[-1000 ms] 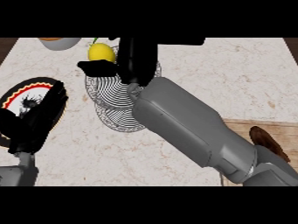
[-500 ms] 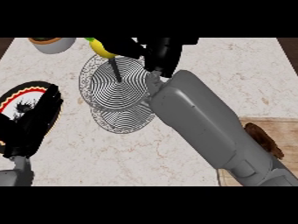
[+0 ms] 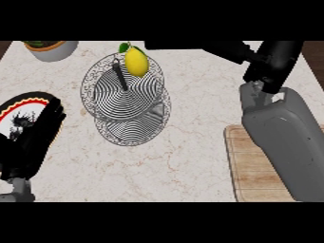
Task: Pick the lemon from the cutting board and place it in the tiered basket
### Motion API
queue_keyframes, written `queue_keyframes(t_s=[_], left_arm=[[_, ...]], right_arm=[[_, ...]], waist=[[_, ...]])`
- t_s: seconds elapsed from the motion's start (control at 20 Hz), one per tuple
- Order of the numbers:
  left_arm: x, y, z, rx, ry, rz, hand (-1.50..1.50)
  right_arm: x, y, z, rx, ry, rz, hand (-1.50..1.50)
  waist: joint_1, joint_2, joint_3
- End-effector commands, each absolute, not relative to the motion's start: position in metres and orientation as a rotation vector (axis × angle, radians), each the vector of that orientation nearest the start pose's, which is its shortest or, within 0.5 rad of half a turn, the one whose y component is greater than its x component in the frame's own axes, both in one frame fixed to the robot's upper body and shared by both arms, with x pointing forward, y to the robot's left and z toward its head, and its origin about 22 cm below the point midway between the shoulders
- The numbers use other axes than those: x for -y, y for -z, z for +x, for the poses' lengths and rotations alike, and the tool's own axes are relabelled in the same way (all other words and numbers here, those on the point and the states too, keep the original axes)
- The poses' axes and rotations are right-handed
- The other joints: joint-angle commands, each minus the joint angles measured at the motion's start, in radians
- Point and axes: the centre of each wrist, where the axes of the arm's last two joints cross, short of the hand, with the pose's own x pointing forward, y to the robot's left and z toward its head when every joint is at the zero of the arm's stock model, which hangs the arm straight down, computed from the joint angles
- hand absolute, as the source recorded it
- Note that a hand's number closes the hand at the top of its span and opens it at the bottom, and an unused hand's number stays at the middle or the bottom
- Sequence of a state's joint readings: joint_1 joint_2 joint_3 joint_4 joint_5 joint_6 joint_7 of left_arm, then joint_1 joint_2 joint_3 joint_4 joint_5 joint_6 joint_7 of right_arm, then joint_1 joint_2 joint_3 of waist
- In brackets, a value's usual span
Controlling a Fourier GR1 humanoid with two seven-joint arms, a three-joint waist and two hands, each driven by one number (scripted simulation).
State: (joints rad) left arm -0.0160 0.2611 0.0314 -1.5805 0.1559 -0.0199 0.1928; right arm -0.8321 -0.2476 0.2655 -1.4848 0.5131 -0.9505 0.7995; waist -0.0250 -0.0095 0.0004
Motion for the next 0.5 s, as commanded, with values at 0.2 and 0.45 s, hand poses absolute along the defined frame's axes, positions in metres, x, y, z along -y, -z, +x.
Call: queue_keyframes(t_s=[0.2,0.45], left_arm=[[-0.294,-0.028,0.244,1.405,0.069,0.094,0.0],[-0.286,-0.031,0.251,1.413,0.062,0.086,0.0]], right_arm=[[0.222,-0.233,0.275,1.862,0.417,-0.684,-1.5],[0.264,-0.237,0.249,1.861,0.392,-0.68,-1.5]], waist=[[0.0,0.003,0.0],[0.015,0.008,0.0]])
